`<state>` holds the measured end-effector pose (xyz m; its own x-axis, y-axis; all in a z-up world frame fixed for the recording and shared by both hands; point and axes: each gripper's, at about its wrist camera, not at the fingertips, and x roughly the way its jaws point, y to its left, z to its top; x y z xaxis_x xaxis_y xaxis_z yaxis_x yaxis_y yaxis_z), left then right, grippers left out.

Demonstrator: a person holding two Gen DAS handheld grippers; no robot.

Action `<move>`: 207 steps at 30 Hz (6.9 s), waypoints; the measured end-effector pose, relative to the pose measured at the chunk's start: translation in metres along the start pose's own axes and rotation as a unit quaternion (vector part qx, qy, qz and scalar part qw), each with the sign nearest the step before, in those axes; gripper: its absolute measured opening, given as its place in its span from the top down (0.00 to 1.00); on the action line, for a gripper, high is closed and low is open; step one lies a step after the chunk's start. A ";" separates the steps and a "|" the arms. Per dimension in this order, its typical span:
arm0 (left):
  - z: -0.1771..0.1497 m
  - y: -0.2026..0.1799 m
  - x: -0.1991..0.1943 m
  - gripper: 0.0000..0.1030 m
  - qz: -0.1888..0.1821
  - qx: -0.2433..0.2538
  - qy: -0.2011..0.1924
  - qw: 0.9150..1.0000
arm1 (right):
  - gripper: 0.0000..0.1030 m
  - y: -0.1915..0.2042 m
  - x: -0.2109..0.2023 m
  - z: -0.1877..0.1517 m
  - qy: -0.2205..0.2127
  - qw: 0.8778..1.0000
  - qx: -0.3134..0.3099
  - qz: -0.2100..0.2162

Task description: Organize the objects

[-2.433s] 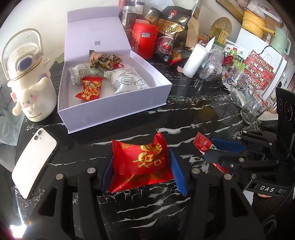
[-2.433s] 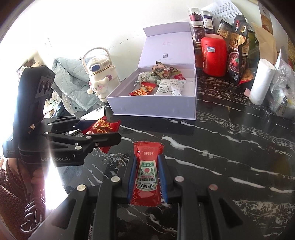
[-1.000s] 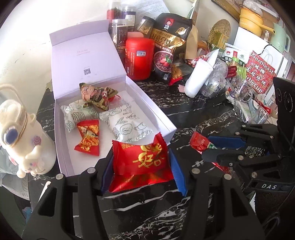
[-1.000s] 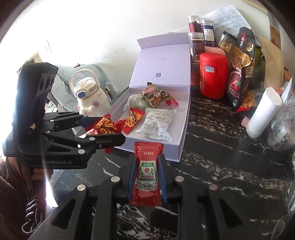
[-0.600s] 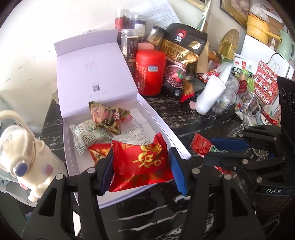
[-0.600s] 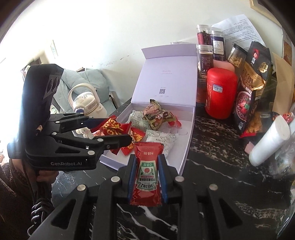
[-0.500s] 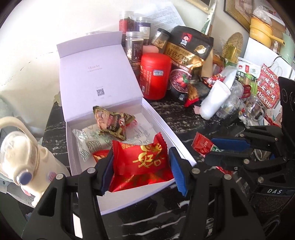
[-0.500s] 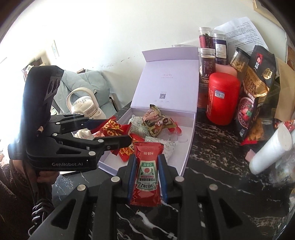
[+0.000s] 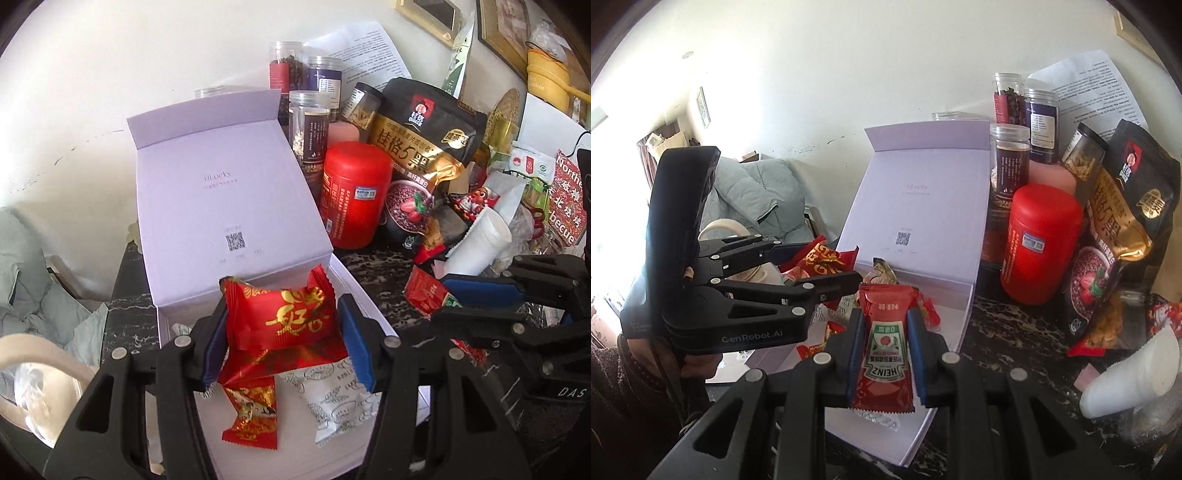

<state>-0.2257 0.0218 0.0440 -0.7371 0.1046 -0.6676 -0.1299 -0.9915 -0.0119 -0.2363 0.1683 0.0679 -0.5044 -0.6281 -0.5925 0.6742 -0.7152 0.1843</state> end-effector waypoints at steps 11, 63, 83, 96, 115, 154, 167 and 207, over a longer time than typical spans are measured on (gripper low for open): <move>0.006 0.018 0.032 0.47 0.051 -0.009 0.000 0.999 | 0.78 -0.013 0.044 0.008 0.014 1.000 0.009 0.026; 0.015 0.014 0.012 0.13 0.114 -0.024 0.001 0.993 | 0.50 -0.025 0.041 0.003 0.059 0.995 0.046 -0.072; -0.004 -0.008 -0.101 0.00 0.114 -0.037 -0.061 0.991 | 0.34 0.032 -0.069 -0.005 -0.022 0.991 0.008 -0.134; -0.039 -0.018 -0.148 0.00 0.122 -0.047 -0.070 0.989 | 0.25 0.078 -0.128 -0.032 -0.055 0.982 -0.021 -0.179; -0.114 -0.031 -0.167 0.00 0.125 -0.048 -0.043 0.990 | 0.25 0.112 -0.131 -0.102 -0.031 0.986 -0.010 -0.162; -0.185 -0.054 -0.205 0.00 0.137 -0.049 -0.020 0.989 | 0.25 0.141 -0.160 -0.172 -0.034 0.988 0.008 -0.148; -0.191 -0.058 -0.215 0.00 0.131 -0.046 -0.026 0.990 | 0.25 0.146 -0.166 -0.177 -0.037 0.988 0.007 -0.150; -0.184 -0.049 -0.191 0.00 0.097 -0.048 0.004 0.994 | 0.25 0.134 -0.136 -0.164 -0.005 0.990 0.005 -0.140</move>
<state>0.0431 0.0365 0.0351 -0.7363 -0.0897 -0.6706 0.0780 -0.9958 0.0475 0.0105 0.2078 0.0446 -0.6760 -0.4080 -0.6136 0.5023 -0.8644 0.0214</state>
